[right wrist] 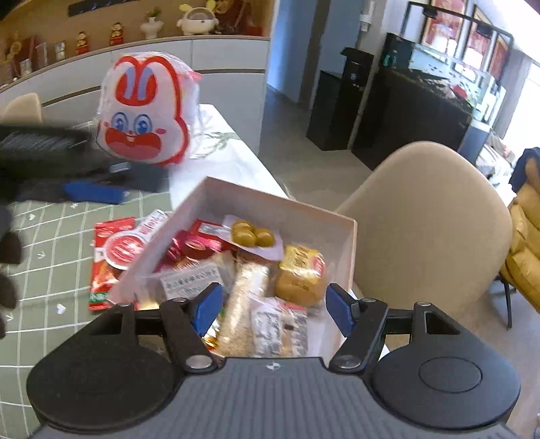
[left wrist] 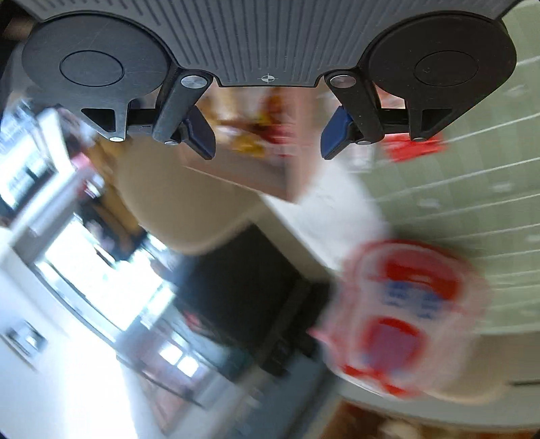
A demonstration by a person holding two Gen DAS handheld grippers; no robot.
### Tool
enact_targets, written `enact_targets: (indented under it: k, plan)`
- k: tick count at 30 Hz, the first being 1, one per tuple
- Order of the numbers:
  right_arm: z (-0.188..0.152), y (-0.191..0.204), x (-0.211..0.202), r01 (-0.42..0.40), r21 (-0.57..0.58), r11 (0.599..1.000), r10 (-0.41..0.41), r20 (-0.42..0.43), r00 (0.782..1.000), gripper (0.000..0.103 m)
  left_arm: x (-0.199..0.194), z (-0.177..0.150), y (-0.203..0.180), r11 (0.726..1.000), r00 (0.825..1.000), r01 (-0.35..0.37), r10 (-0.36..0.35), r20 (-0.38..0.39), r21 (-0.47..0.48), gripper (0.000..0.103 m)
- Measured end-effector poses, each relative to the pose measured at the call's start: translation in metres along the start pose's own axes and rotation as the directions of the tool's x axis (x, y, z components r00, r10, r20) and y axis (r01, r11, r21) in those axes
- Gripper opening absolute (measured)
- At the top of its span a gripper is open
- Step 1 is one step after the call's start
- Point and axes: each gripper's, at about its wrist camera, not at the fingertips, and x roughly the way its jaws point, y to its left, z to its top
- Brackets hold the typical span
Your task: Organize snacks
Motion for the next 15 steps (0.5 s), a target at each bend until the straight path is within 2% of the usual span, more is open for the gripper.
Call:
enact_targets:
  k: [2,4,6,10,12,13,15]
  plan:
    - [0.011,0.008,0.001,-0.036,-0.004,0.999,0.036,-0.009,0.999,0.068,-0.018,-0.016,0.016,0.993,0.994,-0.112,0.112,-0.003,-0.03,0.074]
    - [0.028,0.018,0.002,-0.1,0.006,0.995,0.1,-0.023,0.995,0.068,-0.028,-0.032,0.032,0.976,0.976,-0.214,0.212,-0.056,-0.043,0.074]
    - [0.046,0.03,0.004,-0.169,0.04,0.985,0.17,-0.029,0.985,0.068,-0.03,-0.05,0.042,0.965,0.961,-0.259,0.253,-0.11,-0.037,0.074]
    - [0.076,0.066,0.021,-0.302,0.076,0.95,0.308,-0.087,0.947,0.068,-0.043,-0.075,0.054,0.973,0.956,-0.232,0.224,-0.186,-0.018,0.073]
    - [0.084,0.091,0.032,-0.306,0.021,0.952,0.306,-0.112,0.945,0.065,-0.051,-0.083,0.057,0.977,0.958,-0.214,0.206,-0.198,-0.02,0.073]
    - [0.087,0.105,0.038,-0.298,-0.017,0.955,0.293,-0.13,0.947,0.059,-0.054,-0.086,0.059,0.979,0.96,-0.204,0.195,-0.203,-0.024,0.073]
    - [0.09,0.133,0.055,-0.284,-0.084,0.955,0.267,-0.177,0.947,0.057,-0.055,-0.088,0.061,0.981,0.961,-0.192,0.183,-0.208,-0.022,0.073]
